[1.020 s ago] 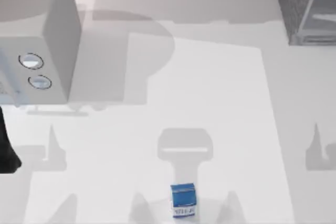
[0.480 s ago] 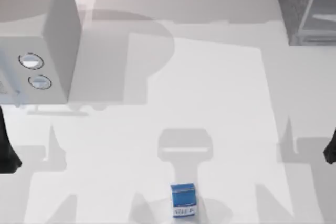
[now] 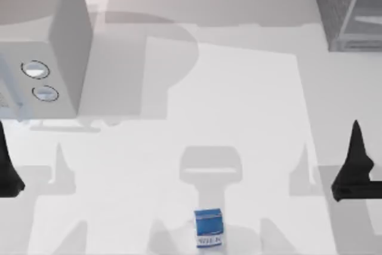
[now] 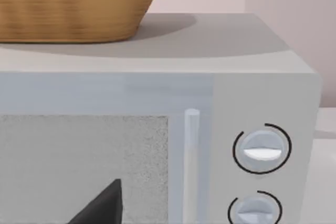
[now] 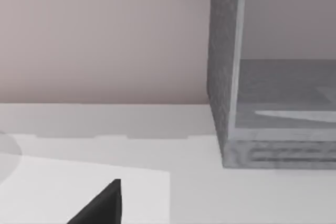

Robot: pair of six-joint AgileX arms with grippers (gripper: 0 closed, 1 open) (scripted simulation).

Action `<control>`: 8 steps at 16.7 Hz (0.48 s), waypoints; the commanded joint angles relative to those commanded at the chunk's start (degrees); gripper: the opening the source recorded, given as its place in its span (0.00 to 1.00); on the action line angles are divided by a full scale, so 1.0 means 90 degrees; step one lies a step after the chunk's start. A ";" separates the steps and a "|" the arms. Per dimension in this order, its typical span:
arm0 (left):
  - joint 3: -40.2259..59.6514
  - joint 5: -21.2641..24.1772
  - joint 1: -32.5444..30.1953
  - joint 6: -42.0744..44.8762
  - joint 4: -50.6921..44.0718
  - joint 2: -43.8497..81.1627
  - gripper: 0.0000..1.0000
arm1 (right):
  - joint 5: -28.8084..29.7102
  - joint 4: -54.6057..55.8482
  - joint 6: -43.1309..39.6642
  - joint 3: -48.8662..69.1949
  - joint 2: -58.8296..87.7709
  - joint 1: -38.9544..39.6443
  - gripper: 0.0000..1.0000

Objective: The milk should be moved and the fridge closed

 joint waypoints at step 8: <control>0.0000 0.0000 0.0000 0.0000 0.0000 0.0000 1.00 | 0.0069 0.0141 0.0026 0.0064 0.0195 0.0134 1.00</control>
